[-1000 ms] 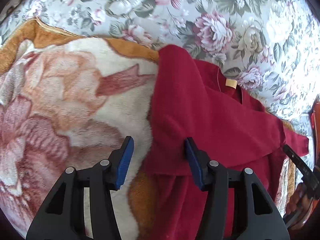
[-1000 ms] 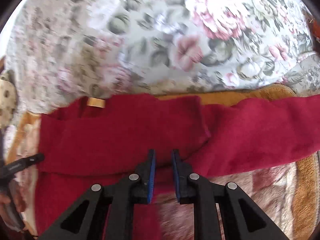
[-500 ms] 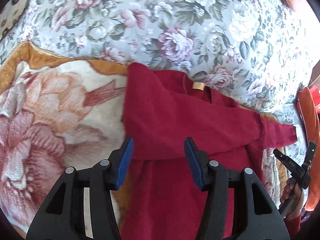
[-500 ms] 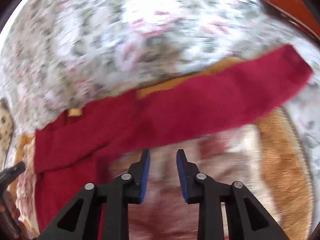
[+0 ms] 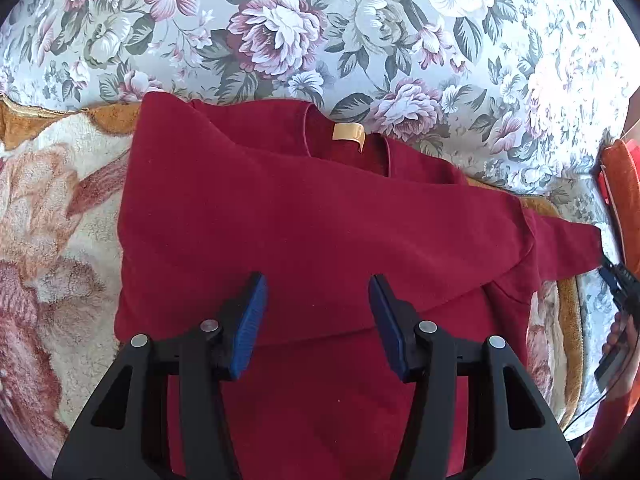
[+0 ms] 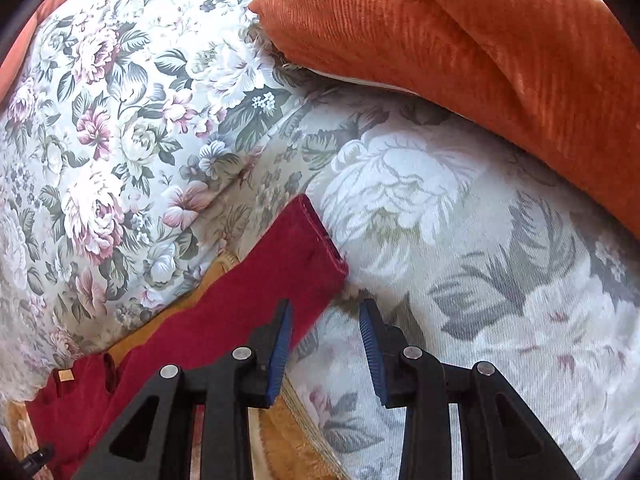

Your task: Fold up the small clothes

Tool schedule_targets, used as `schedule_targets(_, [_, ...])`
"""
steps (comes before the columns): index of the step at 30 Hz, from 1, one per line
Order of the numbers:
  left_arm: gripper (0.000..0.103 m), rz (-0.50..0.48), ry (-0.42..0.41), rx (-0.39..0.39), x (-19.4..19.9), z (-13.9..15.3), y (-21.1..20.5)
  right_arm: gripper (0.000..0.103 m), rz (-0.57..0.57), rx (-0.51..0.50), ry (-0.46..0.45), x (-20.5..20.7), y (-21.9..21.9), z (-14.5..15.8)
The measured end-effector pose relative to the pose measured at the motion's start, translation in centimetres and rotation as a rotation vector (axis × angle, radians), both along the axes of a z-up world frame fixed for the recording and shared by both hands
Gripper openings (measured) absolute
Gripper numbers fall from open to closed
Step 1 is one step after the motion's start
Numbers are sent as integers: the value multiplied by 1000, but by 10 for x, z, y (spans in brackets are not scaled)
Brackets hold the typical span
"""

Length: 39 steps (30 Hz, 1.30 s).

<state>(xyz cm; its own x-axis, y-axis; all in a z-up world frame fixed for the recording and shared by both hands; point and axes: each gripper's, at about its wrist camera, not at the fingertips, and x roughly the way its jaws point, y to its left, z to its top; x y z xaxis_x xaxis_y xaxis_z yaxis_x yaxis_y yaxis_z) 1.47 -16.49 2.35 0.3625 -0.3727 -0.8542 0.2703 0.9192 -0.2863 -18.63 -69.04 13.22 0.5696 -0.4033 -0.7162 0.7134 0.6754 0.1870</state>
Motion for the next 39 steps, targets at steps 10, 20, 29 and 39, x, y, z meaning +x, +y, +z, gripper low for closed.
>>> schedule_targets(10, [52,1,-2,1,-1,9,10,5,58,-50,-40,35,1,18])
schedule_targets(20, [52,69,-83,-47,0,50,60,5,336,-226,-327,32,112,188])
schedule_targets(29, [52,204,-125,-106,12,78,136,5,854,-41,-297,153,340,127])
schedule_targets(39, [52,222,-50,-110,25,49,159,8,1059,324,-11,242,481,-86])
